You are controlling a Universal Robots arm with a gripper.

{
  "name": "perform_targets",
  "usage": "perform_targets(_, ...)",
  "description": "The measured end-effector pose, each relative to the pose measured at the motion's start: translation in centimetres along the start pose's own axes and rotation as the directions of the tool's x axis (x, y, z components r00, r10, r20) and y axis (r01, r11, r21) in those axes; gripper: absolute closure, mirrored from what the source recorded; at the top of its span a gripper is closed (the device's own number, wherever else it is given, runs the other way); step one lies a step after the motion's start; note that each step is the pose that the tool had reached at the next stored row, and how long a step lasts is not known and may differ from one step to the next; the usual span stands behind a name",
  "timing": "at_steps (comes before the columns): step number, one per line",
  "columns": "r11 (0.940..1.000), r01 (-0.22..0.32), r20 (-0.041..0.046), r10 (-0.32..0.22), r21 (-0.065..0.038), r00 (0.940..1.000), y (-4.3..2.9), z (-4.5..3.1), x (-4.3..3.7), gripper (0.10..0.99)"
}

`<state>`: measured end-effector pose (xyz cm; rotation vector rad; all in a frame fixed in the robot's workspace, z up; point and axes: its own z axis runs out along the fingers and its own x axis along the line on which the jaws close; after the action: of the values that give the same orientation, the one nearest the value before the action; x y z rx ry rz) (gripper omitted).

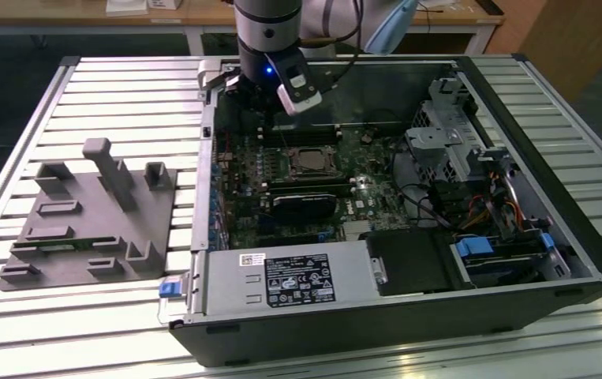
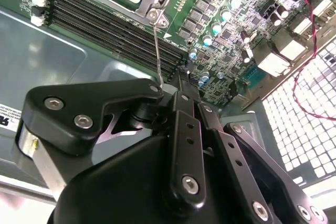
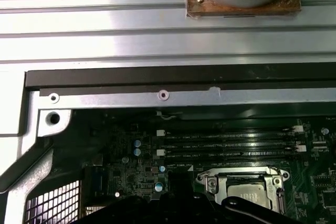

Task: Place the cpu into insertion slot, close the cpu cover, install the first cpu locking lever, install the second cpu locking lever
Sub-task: 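Install the first cpu locking lever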

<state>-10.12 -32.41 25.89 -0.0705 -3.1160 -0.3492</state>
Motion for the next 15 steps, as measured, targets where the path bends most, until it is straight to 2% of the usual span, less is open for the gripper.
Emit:
perform_targets(8, 1.0000, 0.000, 0.0000, 0.000, 0.000, 1.0000, 0.22, 0.18, -0.24, 0.980)
perform_targets(15, 1.0000, 0.000, 0.0000, 0.000, 0.001, 1.0000, 0.39, 0.21, -1.78, 0.980)
